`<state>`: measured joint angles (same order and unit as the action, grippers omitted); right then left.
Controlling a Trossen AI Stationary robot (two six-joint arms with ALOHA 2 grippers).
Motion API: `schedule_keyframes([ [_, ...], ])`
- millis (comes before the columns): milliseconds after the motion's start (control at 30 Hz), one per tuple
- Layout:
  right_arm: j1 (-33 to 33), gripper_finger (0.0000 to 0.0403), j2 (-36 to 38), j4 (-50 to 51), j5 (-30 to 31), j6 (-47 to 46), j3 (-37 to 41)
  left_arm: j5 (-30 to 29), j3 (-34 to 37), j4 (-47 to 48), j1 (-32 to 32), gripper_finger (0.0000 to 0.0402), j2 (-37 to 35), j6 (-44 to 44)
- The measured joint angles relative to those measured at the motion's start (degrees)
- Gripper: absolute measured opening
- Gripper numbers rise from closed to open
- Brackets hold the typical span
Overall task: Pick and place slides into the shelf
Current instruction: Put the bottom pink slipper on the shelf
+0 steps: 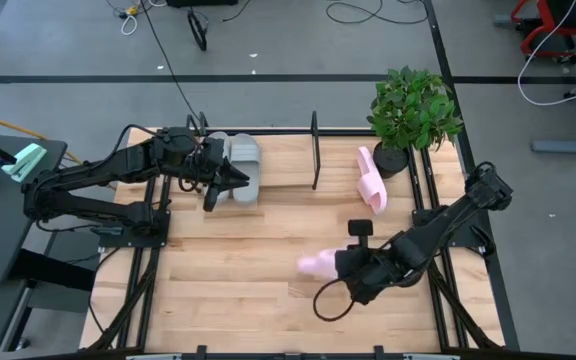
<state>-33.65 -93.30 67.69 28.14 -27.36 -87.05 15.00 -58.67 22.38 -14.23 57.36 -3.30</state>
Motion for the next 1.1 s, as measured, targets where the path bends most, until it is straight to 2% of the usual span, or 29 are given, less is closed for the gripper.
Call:
schedule_keyframes([
  [167, 1.98, 0.0, 0.04, -0.11, 10.77, 6.05, -6.33, 0.0, 0.0, 0.01, 0.01, 0.0063, 0.0, 0.99],
  [333, 6.5, 0.0, 0.04, 0.16, 16.87, 12.93, -11.2, 0.0, 0.0, 1.06, -0.01, 0.0058, 0.0, 1.01],
  [433, 10.26, 0.0, 0.04, -0.74, 18.63, 17.05, -13.66, 0.0, 0.0, 2.36, -0.01, 0.0057, 0.0, 1.04],
  [667, 18.11, 0.0, -0.44, -9.54, 22.22, 27.55, -14.38, -0.49, 0.02, 4.58, 0.0, 0.0065, 0.0, 1.19],
  [867, 23.8, 0.0, -2.58, -13.27, 22.73, 29.9, -14.38, -3.72, 0.02, 4.71, -0.01, 0.0063, -0.01, 1.77],
  [1100, 27.0, 0.0, -7.83, -24.3, 28.92, 39.54, -14.38, -4.6, 0.02, 6.12, -0.01, 0.0053, 0.0, 1.67],
])
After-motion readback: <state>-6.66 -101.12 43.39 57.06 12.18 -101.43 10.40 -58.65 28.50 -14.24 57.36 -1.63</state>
